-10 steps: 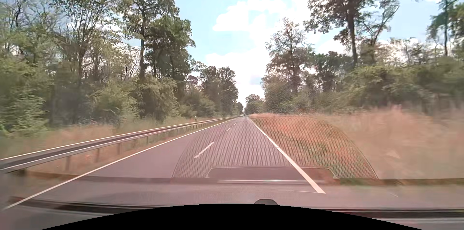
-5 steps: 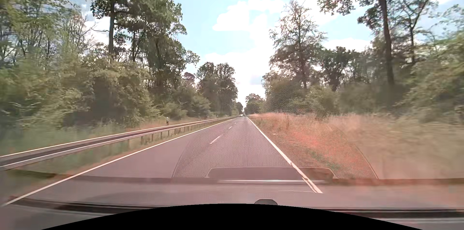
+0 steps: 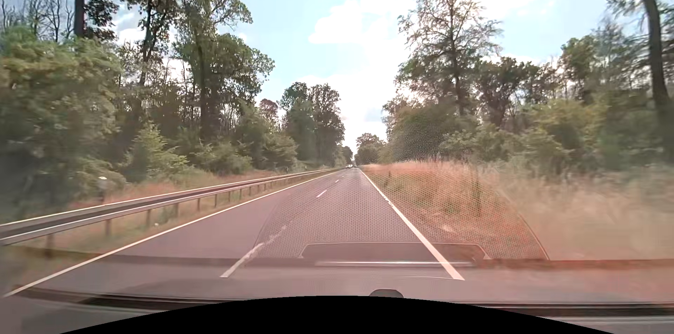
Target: Follow the waypoints while adhering to traffic rules and regulations
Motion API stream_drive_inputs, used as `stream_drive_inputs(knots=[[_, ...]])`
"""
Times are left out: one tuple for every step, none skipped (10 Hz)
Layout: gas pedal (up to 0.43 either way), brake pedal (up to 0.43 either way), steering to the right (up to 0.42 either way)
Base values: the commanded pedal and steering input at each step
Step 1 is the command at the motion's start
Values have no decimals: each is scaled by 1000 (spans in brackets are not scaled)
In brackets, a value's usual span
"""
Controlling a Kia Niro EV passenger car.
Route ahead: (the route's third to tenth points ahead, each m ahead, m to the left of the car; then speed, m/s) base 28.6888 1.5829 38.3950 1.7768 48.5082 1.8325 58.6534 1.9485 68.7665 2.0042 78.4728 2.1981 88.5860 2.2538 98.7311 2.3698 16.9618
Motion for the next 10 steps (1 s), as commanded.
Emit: stream_drive_inputs(knots=[[59, 0, -5], [59, 0, -5], [59, 0, -5], [59, 0, -5], [59, 0, -5], [59, 0, -5], [59, 0, -5], [59, 0, -5], [59, 0, -5], [59, 0, -5]])
